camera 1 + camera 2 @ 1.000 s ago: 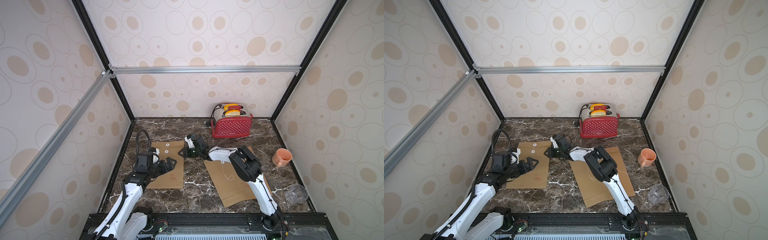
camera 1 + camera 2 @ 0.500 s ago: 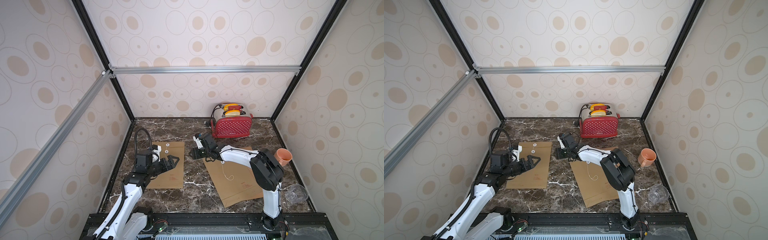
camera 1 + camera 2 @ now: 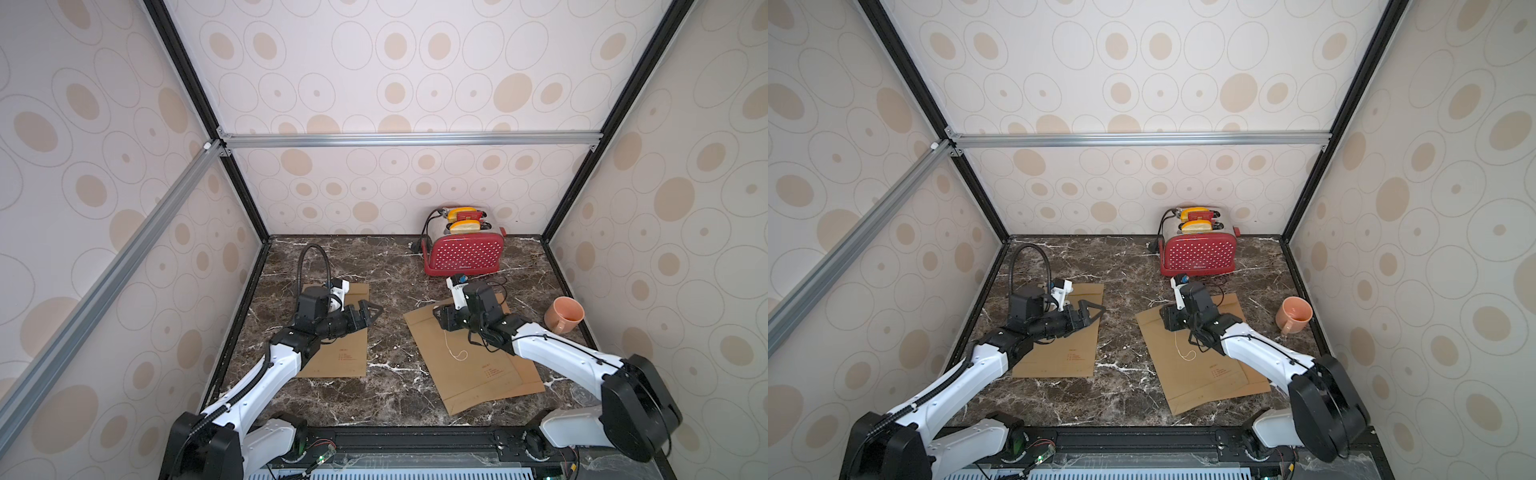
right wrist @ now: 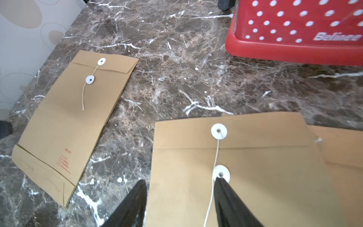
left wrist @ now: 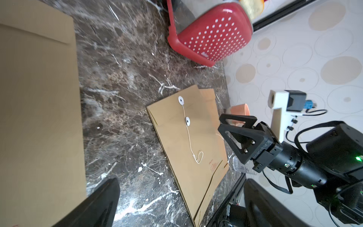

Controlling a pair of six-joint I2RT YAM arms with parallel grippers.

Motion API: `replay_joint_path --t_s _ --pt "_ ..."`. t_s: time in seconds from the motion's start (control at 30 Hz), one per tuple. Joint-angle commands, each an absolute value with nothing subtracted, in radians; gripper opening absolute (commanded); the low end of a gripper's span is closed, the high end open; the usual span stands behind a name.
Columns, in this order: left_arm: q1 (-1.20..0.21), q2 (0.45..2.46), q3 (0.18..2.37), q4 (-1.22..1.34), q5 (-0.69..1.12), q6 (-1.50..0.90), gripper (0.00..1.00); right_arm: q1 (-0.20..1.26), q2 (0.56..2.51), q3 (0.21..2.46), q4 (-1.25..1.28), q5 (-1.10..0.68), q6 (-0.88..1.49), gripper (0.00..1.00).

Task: Close the mouth of the file bag
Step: Place the file bag at the center of the board, then pick up the file bag from the file bag.

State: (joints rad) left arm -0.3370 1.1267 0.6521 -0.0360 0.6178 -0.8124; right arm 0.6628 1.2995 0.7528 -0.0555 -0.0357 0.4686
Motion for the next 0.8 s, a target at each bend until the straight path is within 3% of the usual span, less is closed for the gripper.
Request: replay_joint_path --t_s 0.0,0.13,0.33,0.4,0.77 --pt "-0.383 1.184 0.658 0.041 0.616 -0.835 0.97 0.659 1.204 0.678 -0.167 0.019 0.452 0.56" --pt "-0.424 1.224 0.636 0.113 0.625 -0.876 0.96 0.523 1.094 0.513 -0.149 -0.244 0.625 0.55" --pt "-0.546 1.313 0.652 0.15 0.599 -0.893 0.97 0.507 0.958 0.394 -0.266 -0.187 0.644 0.55" --pt "-0.552 1.341 0.621 0.265 0.622 -0.948 0.92 0.507 0.929 0.366 -0.294 -0.179 0.651 0.54" --pt "-0.633 1.497 0.617 0.397 0.58 -1.011 0.92 0.508 0.85 0.256 -0.304 -0.295 0.697 0.5"
